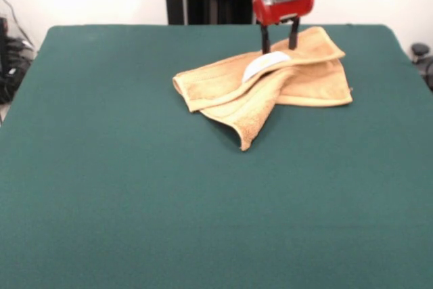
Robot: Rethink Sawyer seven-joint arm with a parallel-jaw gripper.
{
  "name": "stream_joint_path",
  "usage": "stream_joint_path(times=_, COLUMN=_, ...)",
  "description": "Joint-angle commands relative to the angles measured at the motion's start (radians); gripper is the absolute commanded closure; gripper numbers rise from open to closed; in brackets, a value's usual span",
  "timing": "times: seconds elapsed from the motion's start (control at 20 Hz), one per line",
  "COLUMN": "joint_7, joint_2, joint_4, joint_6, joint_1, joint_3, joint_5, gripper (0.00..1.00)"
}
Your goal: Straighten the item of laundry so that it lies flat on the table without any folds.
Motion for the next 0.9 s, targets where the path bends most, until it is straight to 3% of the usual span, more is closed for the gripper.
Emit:
stream_joint_path(times=0.05, joint_7=0.309, joint_2=0.063, joint_4=0.061, joint_6=-0.100, joint_1=-0.009, joint_3=0.061, joint_5=0.064, gripper=0.00)
stream_joint_path(times=0.25, joint_7=0.250, joint_2=0.037, joint_4=0.053, joint_6=-0.049, joint_1=-0.009, joint_3=0.080, joint_5=0.042, gripper=0.00)
stream_joint_path(times=0.9, joint_7=0.285, joint_2=-0.009, joint_4=0.106, joint_6=-0.031, joint_1=-0.025, joint_3=0.113, joint_5=0.084, gripper=0.00)
